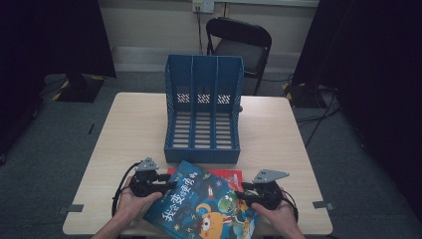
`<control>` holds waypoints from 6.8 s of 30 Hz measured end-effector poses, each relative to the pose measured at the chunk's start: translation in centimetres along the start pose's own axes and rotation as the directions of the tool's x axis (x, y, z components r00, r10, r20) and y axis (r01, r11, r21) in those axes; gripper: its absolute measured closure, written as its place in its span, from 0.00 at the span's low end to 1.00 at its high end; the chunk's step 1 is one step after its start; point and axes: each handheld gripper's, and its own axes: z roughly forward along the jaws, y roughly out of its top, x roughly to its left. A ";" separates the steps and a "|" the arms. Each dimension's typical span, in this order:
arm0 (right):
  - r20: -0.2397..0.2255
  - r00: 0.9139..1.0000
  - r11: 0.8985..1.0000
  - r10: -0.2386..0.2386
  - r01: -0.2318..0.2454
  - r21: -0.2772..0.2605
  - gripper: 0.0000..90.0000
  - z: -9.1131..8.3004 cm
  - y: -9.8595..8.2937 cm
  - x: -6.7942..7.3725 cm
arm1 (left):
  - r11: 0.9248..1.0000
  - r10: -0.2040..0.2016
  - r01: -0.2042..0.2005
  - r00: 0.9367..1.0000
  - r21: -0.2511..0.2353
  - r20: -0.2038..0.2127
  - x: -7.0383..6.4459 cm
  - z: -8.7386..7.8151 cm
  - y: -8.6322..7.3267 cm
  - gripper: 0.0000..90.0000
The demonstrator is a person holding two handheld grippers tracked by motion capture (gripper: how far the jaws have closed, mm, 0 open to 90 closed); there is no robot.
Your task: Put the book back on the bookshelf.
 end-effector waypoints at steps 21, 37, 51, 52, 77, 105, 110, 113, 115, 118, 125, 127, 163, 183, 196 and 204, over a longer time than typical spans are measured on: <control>-0.086 0.993 0.997 -0.080 0.082 0.014 0.66 4.4 4.8 0.4 | 1.000 0.014 -0.015 0.999 0.015 0.035 -0.3 1.2 1.1 0.64; -0.077 0.994 0.997 -0.080 0.081 0.011 0.62 4.1 4.1 0.0 | 0.998 0.046 -0.049 0.996 0.043 0.082 -1.1 3.1 2.6 0.68; -0.095 0.992 0.996 -0.082 0.086 0.033 0.56 4.9 3.9 0.3 | 0.997 0.060 -0.066 0.993 0.051 0.097 -1.7 4.2 3.5 0.68; -0.092 0.993 0.996 -0.079 0.082 0.035 0.56 4.9 3.9 0.3 | 0.996 0.055 -0.061 0.993 0.060 0.103 -1.6 4.0 3.4 0.68; -0.078 0.993 0.996 -0.083 0.086 0.038 0.56 4.7 3.8 0.6 | 0.997 0.066 -0.070 0.992 0.030 0.111 -1.4 -0.1 -0.4 0.75; -0.088 0.994 0.997 -0.057 0.061 0.043 0.44 4.6 3.4 0.5 | 0.991 0.108 -0.116 0.988 0.064 0.114 -2.1 2.8 2.4 0.72; -0.087 0.995 0.997 -0.055 0.059 0.041 0.45 4.6 3.4 0.5 | 0.993 0.094 -0.100 0.991 0.063 0.092 -1.7 0.9 1.0 0.70; -0.084 0.995 0.998 -0.053 0.057 0.042 0.45 4.6 3.4 0.5 | 0.994 0.078 -0.084 0.993 0.075 0.087 -1.1 -0.5 0.1 0.70; -0.084 0.995 0.998 -0.048 0.051 0.041 0.45 4.6 3.4 0.5 | 0.993 0.082 -0.087 0.995 0.076 0.061 -0.9 -1.6 -0.5 0.70; -0.079 0.996 0.998 -0.043 0.046 0.039 0.45 4.6 3.4 0.5 | 0.996 0.045 -0.051 0.995 0.075 0.084 -0.3 -2.9 -1.4 0.70; -0.077 0.996 0.998 -0.042 0.046 0.043 0.45 4.6 3.4 0.6 | 0.995 0.043 -0.052 0.994 0.089 0.099 -0.2 -4.2 -2.8 0.68; -0.079 0.996 0.998 -0.040 0.044 0.044 0.45 4.6 3.4 0.5 | 0.994 0.045 -0.054 0.994 0.094 0.096 -0.2 -4.6 -3.1 0.68; -0.011 1.000 0.999 0.004 -0.003 0.038 0.44 3.7 2.8 0.1 | 0.998 0.004 -0.006 0.999 0.064 0.038 0.2 -3.5 -2.5 0.75; 0.074 0.997 1.000 0.027 -0.028 0.014 0.44 2.8 2.1 -0.3 | 1.000 -0.006 0.006 0.999 0.006 -0.039 1.3 -1.2 -0.5 0.75; 0.059 0.997 0.999 0.049 -0.049 0.009 0.45 2.8 2.0 -0.7 | 0.999 -0.054 0.053 0.995 0.012 0.086 -1.1 -1.3 -1.4 0.63; 0.071 0.996 0.999 0.051 -0.052 0.007 0.45 2.7 1.9 -0.6 | 0.999 -0.047 0.046 0.996 0.014 0.071 -0.9 -1.0 -1.2 0.62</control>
